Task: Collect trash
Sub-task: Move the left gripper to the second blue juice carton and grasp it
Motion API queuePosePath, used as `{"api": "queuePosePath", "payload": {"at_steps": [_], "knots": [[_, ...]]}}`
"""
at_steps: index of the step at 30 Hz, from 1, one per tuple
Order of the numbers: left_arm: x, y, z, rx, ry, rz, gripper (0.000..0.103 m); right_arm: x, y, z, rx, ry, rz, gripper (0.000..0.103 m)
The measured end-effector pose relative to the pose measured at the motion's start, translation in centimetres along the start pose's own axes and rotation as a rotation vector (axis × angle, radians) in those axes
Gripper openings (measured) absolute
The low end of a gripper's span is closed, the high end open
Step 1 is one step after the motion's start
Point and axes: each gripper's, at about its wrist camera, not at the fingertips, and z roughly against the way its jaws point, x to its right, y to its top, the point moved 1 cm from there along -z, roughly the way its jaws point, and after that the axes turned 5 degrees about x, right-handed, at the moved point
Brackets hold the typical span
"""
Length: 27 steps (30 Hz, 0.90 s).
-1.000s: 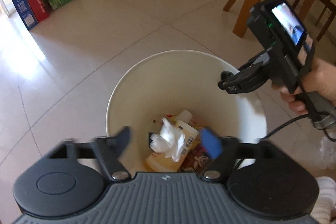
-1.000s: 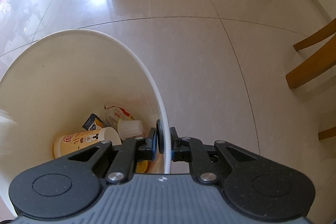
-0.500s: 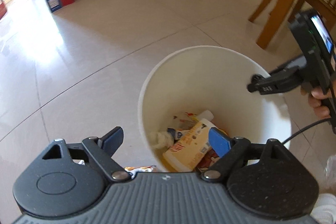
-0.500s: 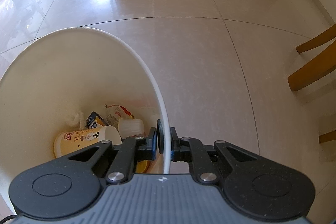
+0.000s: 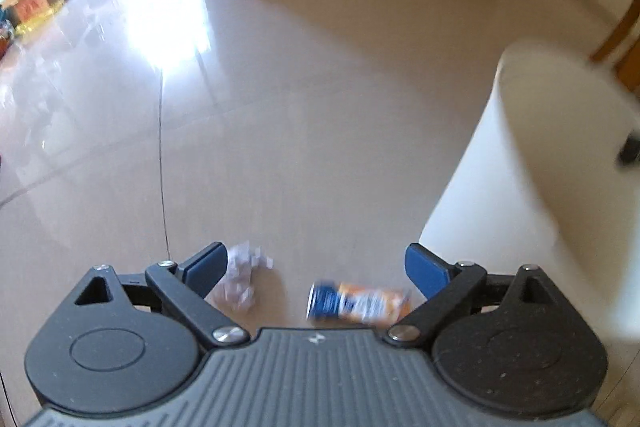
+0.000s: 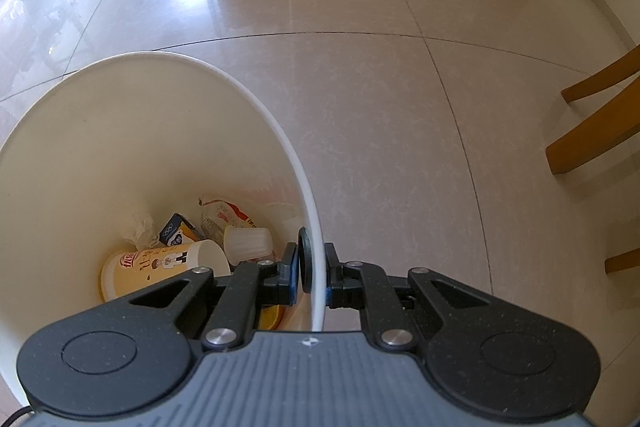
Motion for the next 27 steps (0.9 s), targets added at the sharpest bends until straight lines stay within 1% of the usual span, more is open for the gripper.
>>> {"api": "queuePosePath", "payload": {"at_steps": [4, 7, 11, 14, 17, 21, 22, 23, 25, 27], "knots": [[0.4, -3.3, -3.5, -0.064, -0.012, -0.020, 0.095, 0.0, 0.0, -0.1, -0.002, -0.002, 0.002, 0.014], [1.0, -5.3, -5.5, -0.092, -0.052, -0.049, 0.095, -0.1, -0.1, 0.0, 0.001, -0.005, 0.000, 0.014], [1.9, -7.8, -7.2, -0.109, -0.049, -0.119, 0.095, -0.3, -0.2, -0.1, 0.002, -0.016, 0.012, 0.015], [1.7, -8.7, -7.9, -0.101, -0.058, -0.102, 0.095, -0.3, -0.1, -0.1, -0.002, -0.017, 0.013, 0.015], [1.1, -8.2, -8.8, -0.092, -0.036, -0.053, 0.095, -0.4, -0.2, -0.1, -0.001, -0.023, 0.021, 0.015], [0.2, -6.5, -10.1, -0.064, 0.000, 0.037, 0.095, -0.4, -0.1, -0.2, -0.006, -0.027, 0.020, 0.015], [0.1, -6.1, -10.6, -0.060, 0.020, 0.058, 0.095, -0.5, -0.1, -0.2, -0.006, -0.030, 0.022, 0.015], [0.0, -5.6, -11.3, -0.060, 0.040, 0.081, 0.095, -0.5, -0.1, -0.2, -0.006, -0.033, 0.024, 0.015], [-0.2, -4.9, -12.4, -0.058, 0.053, 0.116, 0.095, -0.7, -0.1, -0.2, -0.006, -0.040, 0.030, 0.016], [-0.3, -4.5, -13.7, -0.075, 0.072, 0.149, 0.095, -0.8, -0.1, -0.2, -0.008, -0.047, 0.036, 0.016]]}}
